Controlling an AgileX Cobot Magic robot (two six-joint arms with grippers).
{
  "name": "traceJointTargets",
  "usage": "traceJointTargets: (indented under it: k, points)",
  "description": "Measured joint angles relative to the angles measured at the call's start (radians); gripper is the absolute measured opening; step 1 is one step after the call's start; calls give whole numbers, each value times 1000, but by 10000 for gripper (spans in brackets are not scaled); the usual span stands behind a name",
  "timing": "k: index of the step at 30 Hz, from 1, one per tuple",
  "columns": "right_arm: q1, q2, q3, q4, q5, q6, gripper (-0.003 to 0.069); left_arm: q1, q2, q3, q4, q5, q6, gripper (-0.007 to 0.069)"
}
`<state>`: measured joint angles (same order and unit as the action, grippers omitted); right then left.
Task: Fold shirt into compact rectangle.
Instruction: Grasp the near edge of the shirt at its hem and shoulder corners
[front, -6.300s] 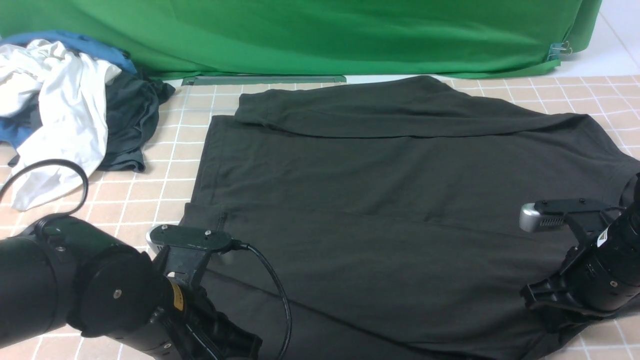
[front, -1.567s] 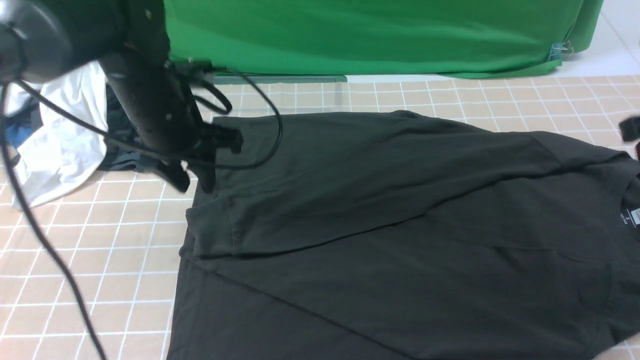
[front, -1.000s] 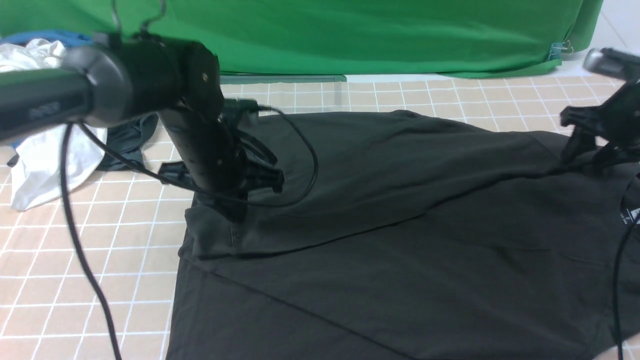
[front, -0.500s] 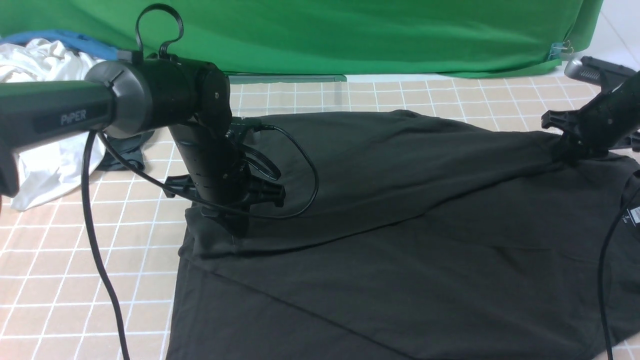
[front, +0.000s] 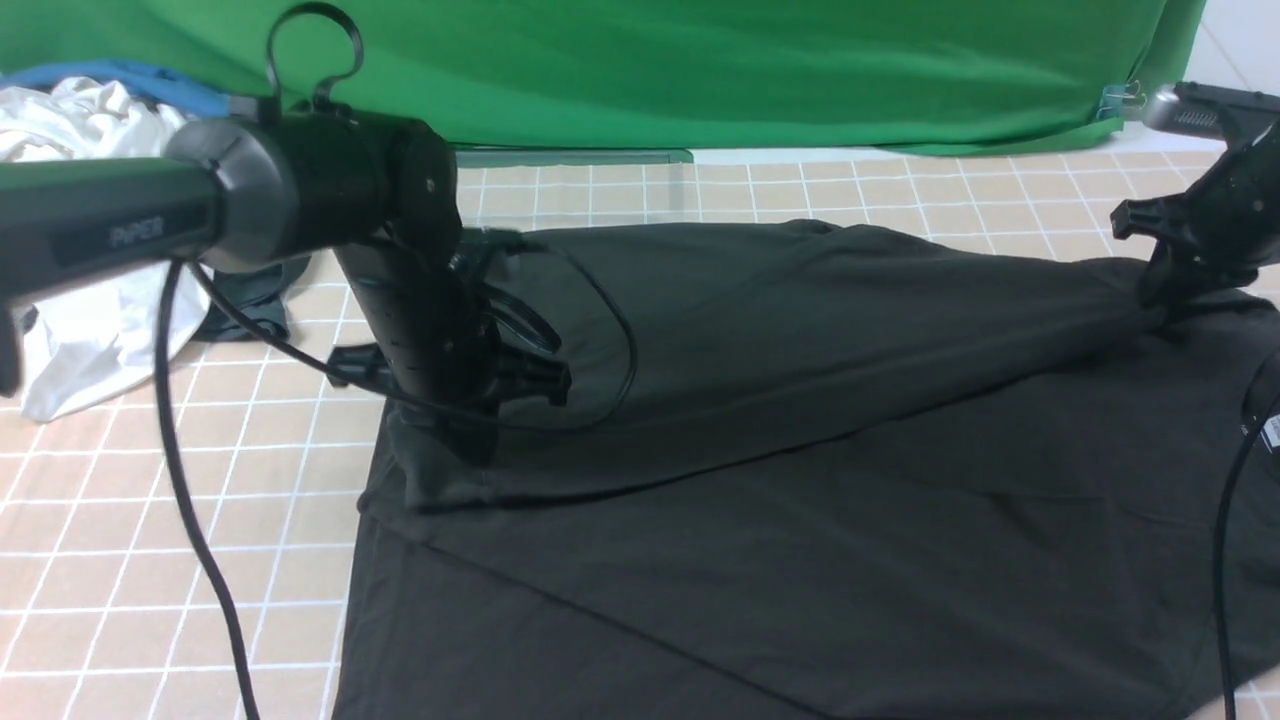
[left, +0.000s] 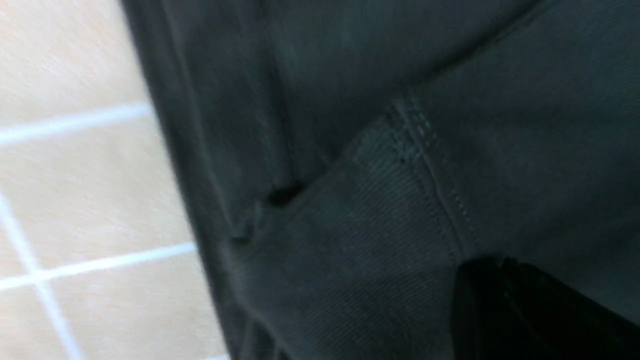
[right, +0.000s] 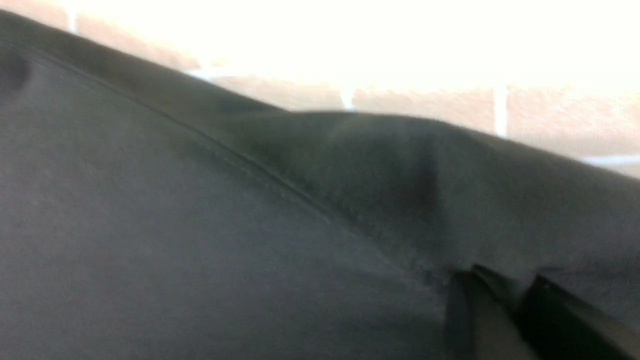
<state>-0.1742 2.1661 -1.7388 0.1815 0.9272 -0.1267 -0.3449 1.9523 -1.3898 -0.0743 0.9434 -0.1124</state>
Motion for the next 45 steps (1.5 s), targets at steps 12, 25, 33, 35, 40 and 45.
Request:
traceJointTargets:
  k: [12,25,33,35,40,45]
  points:
    - [3,-149,-82,-81,219,12,424,207,-129,-3,32,-83,-110,74]
    - [63,-253,-82,-74,231,11,381,169,47,-4,16,-243,13,561]
    - [72,-253,-82,-72,230,11,381,147,92,-4,31,-322,45,494]
    - [72,-253,-82,-72,230,11,379,144,103,-5,34,-325,45,431]
    - [72,-253,-82,-72,230,11,377,144,112,-11,41,-327,45,263]
    - [72,-253,-82,-72,230,7,377,145,116,-17,26,-330,46,59]
